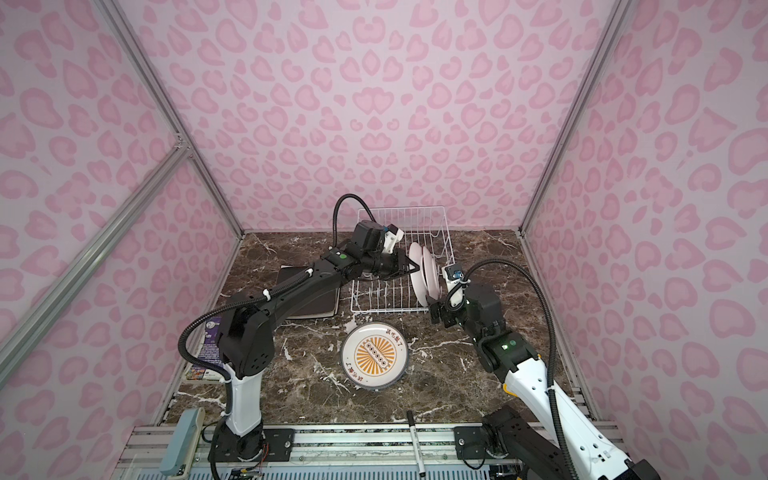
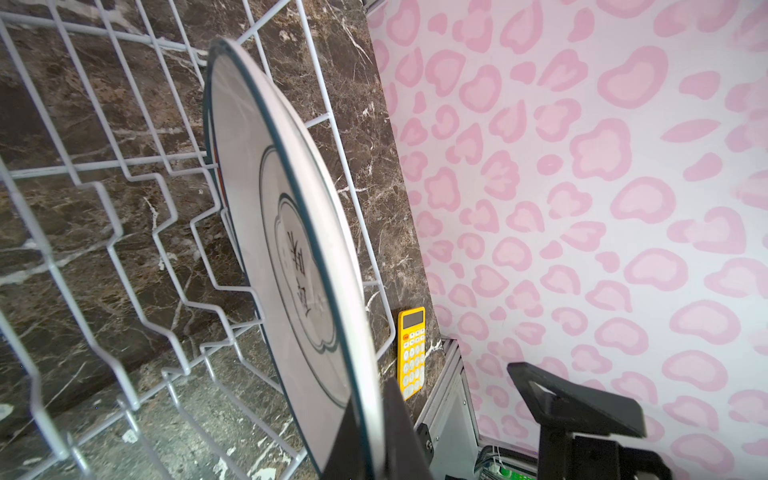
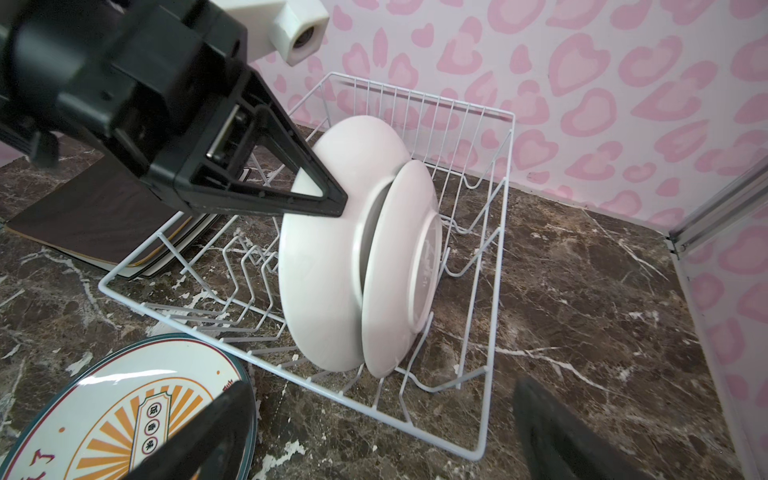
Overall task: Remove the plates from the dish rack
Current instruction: 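Close the left gripper on the rim of the green-rimmed plate in the rack, then lift the green-rimmed plate up out of the rack with the left gripper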
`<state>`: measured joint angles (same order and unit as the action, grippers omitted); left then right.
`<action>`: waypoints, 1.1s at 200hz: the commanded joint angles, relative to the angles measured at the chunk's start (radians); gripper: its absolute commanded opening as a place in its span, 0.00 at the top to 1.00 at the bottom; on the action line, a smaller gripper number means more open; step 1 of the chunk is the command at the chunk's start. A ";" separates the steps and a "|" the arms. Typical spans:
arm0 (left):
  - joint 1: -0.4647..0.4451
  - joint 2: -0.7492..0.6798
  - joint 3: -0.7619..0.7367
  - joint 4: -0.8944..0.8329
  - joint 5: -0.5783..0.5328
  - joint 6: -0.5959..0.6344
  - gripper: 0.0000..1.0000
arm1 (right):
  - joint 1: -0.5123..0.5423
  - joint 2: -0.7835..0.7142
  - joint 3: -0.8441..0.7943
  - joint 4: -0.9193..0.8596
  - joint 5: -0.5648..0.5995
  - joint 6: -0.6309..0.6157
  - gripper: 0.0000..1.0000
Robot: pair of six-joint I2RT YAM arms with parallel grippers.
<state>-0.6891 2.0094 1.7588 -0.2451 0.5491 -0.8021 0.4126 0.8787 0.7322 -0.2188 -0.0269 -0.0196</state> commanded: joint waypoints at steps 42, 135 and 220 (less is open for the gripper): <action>0.001 -0.046 0.008 -0.006 0.010 0.044 0.97 | 0.001 -0.007 -0.001 0.037 0.010 -0.002 0.01; 0.014 -0.125 -0.013 0.000 0.025 0.055 0.97 | 0.000 -0.020 -0.003 0.040 0.018 -0.005 0.01; 0.039 -0.203 -0.093 0.012 0.005 0.082 0.97 | 0.001 -0.027 -0.021 0.059 0.035 -0.004 0.01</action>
<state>-0.6518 1.8462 1.6936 -0.3035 0.5507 -0.7334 0.4122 0.8524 0.7208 -0.1856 -0.0151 -0.0219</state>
